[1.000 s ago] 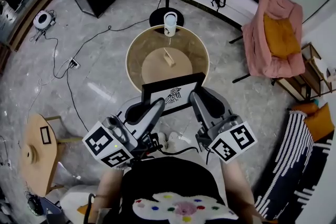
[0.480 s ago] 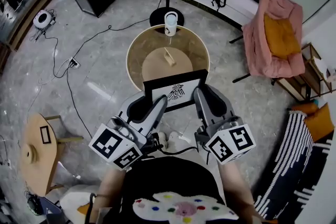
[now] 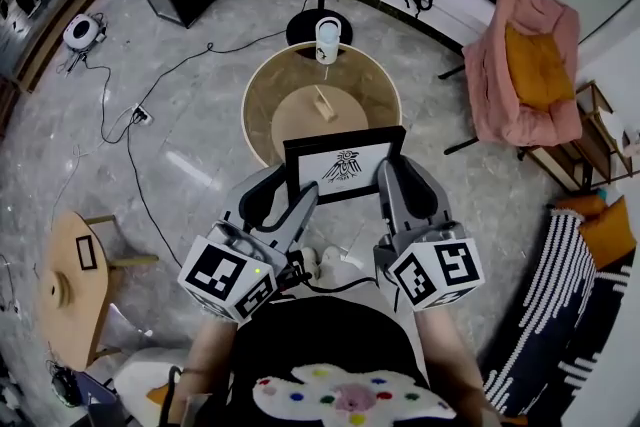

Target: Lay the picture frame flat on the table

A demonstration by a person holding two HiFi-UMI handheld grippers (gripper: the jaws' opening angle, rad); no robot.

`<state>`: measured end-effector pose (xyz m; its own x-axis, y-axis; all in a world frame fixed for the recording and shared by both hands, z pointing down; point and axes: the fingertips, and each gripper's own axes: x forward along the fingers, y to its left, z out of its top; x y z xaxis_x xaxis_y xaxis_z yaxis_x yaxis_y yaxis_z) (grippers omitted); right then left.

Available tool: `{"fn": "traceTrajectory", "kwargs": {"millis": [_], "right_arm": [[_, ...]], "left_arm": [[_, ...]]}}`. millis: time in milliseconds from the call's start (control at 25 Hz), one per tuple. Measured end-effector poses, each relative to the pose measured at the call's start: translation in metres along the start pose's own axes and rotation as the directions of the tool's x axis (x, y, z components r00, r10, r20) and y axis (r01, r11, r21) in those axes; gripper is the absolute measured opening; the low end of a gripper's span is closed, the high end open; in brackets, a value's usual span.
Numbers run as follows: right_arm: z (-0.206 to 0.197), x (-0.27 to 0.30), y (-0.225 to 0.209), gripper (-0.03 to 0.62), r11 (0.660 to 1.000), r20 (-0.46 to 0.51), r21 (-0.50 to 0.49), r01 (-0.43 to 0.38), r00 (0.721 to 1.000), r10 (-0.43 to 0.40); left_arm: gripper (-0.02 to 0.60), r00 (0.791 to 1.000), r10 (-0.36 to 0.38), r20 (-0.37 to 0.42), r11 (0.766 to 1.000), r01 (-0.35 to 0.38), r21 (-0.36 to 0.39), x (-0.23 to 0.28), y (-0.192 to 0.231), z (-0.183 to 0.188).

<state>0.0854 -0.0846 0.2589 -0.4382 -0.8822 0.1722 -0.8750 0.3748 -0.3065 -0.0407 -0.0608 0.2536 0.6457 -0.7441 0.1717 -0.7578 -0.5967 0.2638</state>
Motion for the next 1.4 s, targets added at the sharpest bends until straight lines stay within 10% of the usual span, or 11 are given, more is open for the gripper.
{"fn": "traceTrajectory", "kwargs": {"millis": [400, 1400], "right_arm": [[0.002, 0.0, -0.005, 0.086, 0.994, -0.006, -0.102, 0.043, 0.999, -0.044], [-0.076, 0.011, -0.023, 0.087, 0.995, -0.172, -0.1, 0.014, 0.985, -0.031]], "left_arm": [[0.114, 0.997, 0.072, -0.014, 0.99, -0.069, 0.125, -0.001, 0.003, 0.002], [0.107, 0.979, 0.119, -0.163, 0.99, -0.106, 0.088, 0.013, 0.031, -0.071]]}}
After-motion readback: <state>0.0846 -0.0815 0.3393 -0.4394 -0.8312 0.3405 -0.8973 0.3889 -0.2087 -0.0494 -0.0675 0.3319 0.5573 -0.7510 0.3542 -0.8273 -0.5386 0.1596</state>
